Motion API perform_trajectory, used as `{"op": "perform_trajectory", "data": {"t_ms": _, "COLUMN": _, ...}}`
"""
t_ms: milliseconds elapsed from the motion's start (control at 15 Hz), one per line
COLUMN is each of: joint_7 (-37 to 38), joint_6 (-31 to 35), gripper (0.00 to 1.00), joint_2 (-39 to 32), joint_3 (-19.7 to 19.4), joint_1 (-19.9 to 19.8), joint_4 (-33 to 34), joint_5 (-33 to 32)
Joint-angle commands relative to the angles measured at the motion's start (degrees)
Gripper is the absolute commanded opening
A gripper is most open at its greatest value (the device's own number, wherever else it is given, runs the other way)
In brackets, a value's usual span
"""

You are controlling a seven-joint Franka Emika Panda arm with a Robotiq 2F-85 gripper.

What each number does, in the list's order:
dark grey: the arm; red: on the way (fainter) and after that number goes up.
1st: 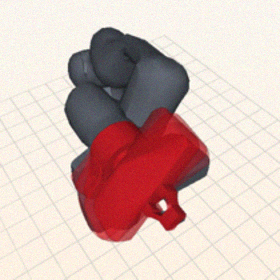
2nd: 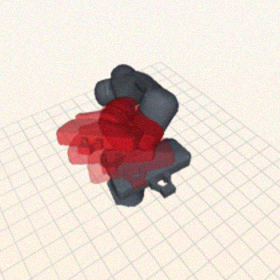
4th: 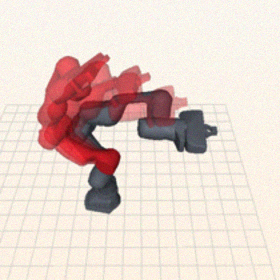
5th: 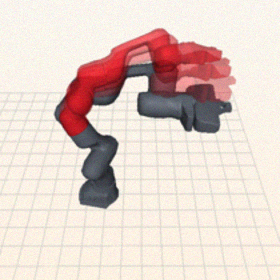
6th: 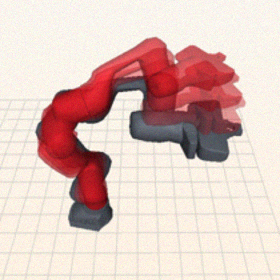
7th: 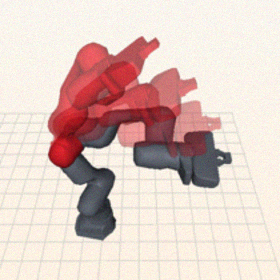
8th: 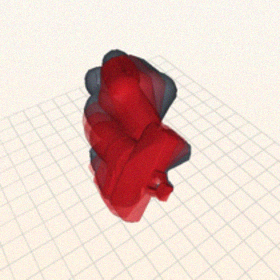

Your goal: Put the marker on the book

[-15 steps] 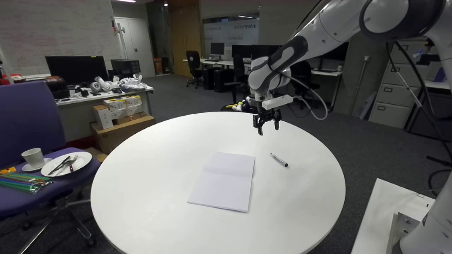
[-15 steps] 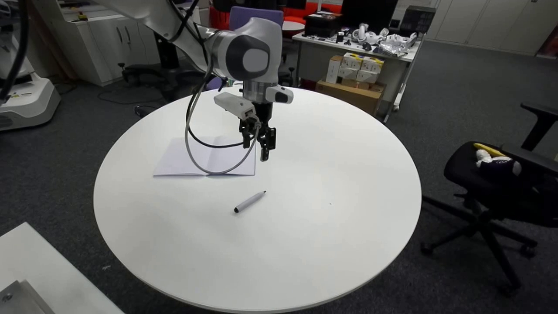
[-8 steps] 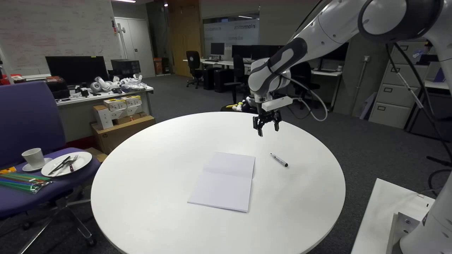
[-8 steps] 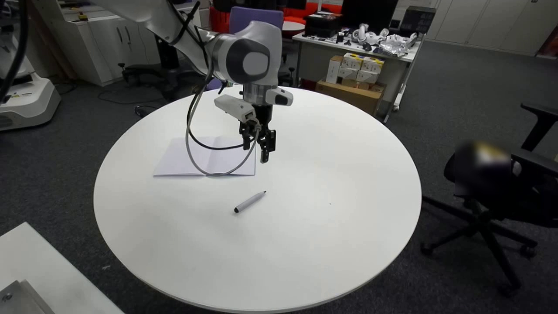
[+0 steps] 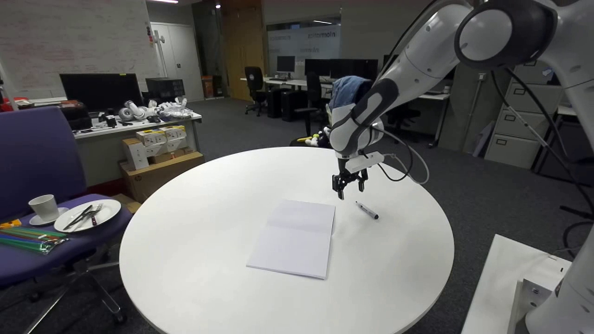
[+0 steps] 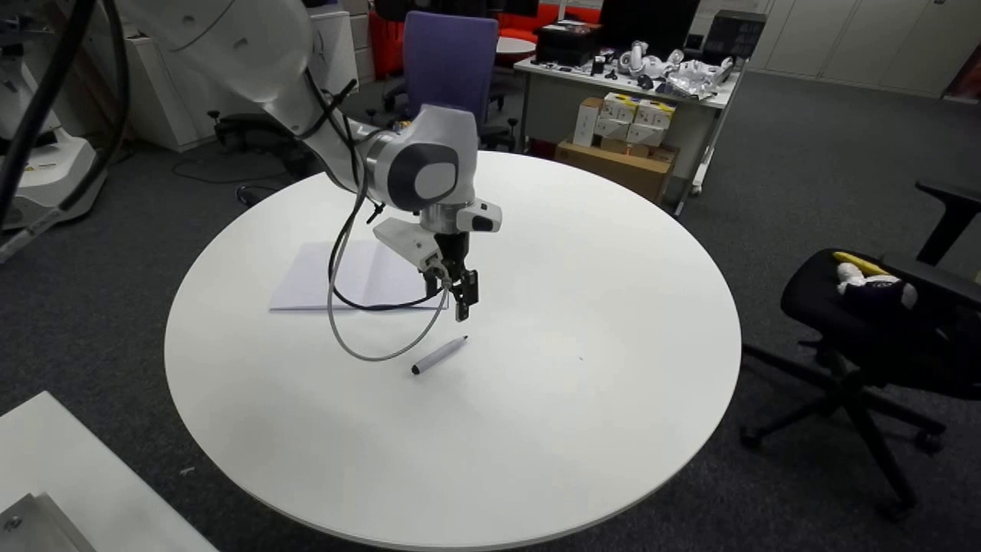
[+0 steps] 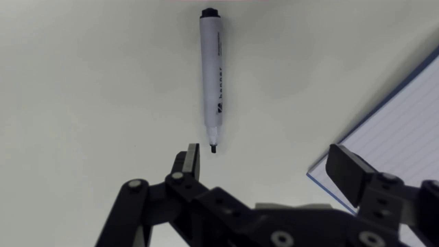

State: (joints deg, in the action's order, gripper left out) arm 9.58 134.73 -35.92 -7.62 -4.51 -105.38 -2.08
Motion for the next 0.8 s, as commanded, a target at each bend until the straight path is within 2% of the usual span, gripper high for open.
{"op": "perform_trajectory", "data": {"t_ms": 0, "joint_7": -2.69, "joint_6": 6.66, "gripper": 1.00, "joint_2": 2.28, "joint_3": -0.14, "joint_1": -0.19, "joint_4": -5.82, "joint_5": -1.06}}
{"op": "perform_trajectory", "data": {"t_ms": 267, "joint_7": -4.95, "joint_6": 10.00, "gripper": 1.00, "joint_2": 2.34, "joint_3": -0.22, "joint_1": -0.83, "joint_4": -8.49, "joint_5": -0.76}}
{"op": "perform_trajectory", "data": {"t_ms": 733, "joint_7": -6.86, "joint_6": 9.36, "gripper": 1.00, "joint_2": 1.50, "joint_3": -0.18, "joint_1": -2.08, "joint_4": -9.55, "joint_5": -0.23}}
